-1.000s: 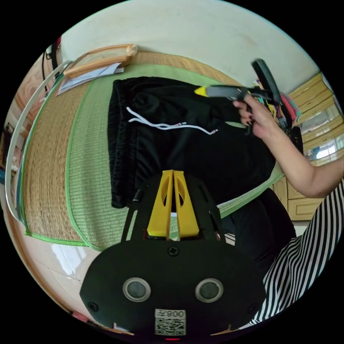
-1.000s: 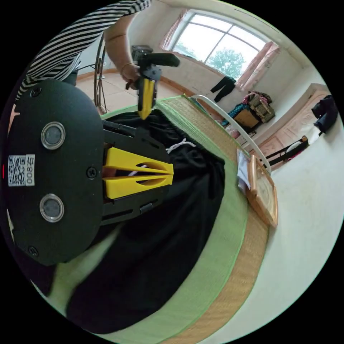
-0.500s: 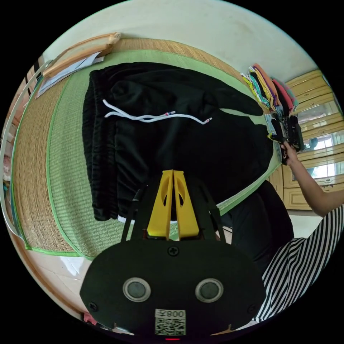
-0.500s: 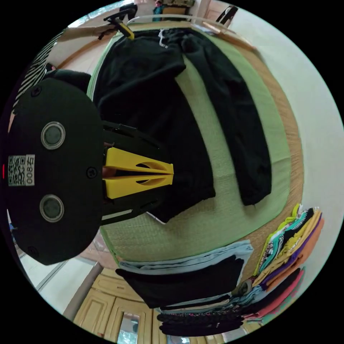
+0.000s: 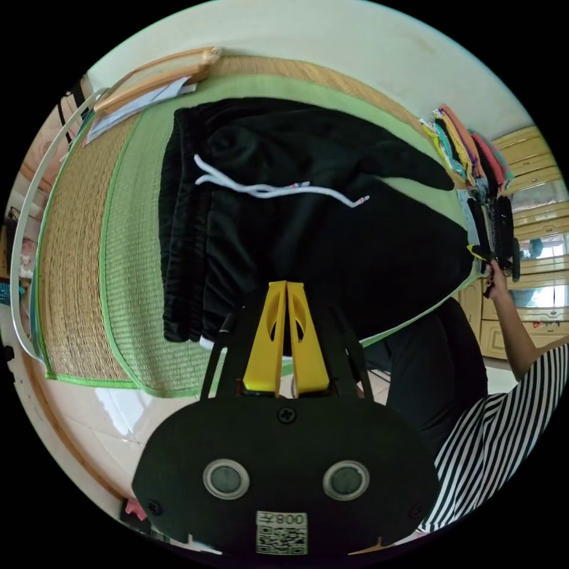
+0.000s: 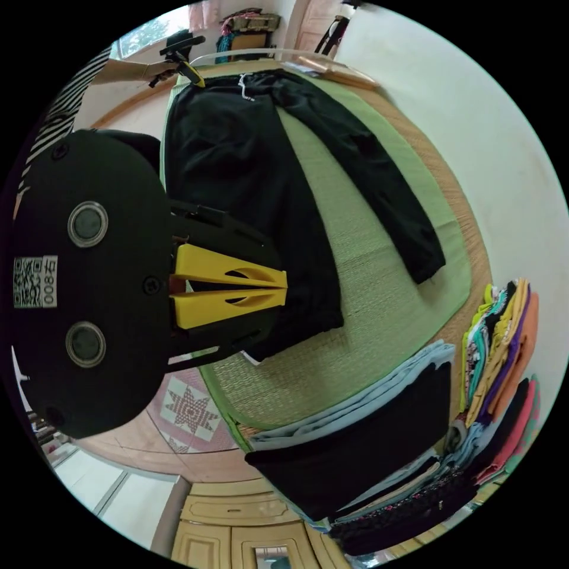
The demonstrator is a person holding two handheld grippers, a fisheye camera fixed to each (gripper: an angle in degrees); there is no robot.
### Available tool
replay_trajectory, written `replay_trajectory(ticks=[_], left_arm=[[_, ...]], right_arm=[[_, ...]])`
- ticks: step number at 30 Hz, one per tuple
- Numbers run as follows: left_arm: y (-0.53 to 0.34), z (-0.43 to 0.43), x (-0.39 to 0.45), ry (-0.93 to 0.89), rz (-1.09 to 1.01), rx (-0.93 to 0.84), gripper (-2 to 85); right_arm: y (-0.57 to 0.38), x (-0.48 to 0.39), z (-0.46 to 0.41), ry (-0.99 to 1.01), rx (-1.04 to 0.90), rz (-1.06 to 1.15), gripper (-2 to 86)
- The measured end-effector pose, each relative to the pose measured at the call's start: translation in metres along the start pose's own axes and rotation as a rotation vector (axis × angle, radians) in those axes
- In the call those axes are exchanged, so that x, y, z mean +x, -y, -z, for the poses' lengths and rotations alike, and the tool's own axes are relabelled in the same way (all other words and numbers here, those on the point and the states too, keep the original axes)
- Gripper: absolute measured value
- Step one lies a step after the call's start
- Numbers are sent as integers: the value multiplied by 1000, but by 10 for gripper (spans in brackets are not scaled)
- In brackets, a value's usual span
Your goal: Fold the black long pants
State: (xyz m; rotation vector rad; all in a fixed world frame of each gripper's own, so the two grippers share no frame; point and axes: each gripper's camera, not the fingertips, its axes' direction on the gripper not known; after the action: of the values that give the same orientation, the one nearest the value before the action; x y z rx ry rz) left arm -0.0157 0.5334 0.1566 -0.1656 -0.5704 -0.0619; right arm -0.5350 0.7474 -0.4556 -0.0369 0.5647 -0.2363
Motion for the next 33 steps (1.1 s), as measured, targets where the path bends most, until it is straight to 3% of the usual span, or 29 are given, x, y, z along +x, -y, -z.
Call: replay_trajectory(ticks=[7, 12, 16, 28, 33], left_arm=[[69, 19, 59, -103, -194, 122, 33], [138, 11, 104, 7, -322, 58, 56], [164, 0, 112, 26, -314, -53, 49], [170, 46, 127, -109, -300, -51, 15], [175, 71, 143, -108, -310, -14, 18]], right_arm=[[49, 17, -44, 130, 138, 54, 38], [101, 36, -102, 131, 147, 57, 76], [120, 45, -150, 97, 72, 83, 69], [101, 80, -219, 112, 2, 177, 3], [94, 89, -255, 153, 17, 70, 6]])
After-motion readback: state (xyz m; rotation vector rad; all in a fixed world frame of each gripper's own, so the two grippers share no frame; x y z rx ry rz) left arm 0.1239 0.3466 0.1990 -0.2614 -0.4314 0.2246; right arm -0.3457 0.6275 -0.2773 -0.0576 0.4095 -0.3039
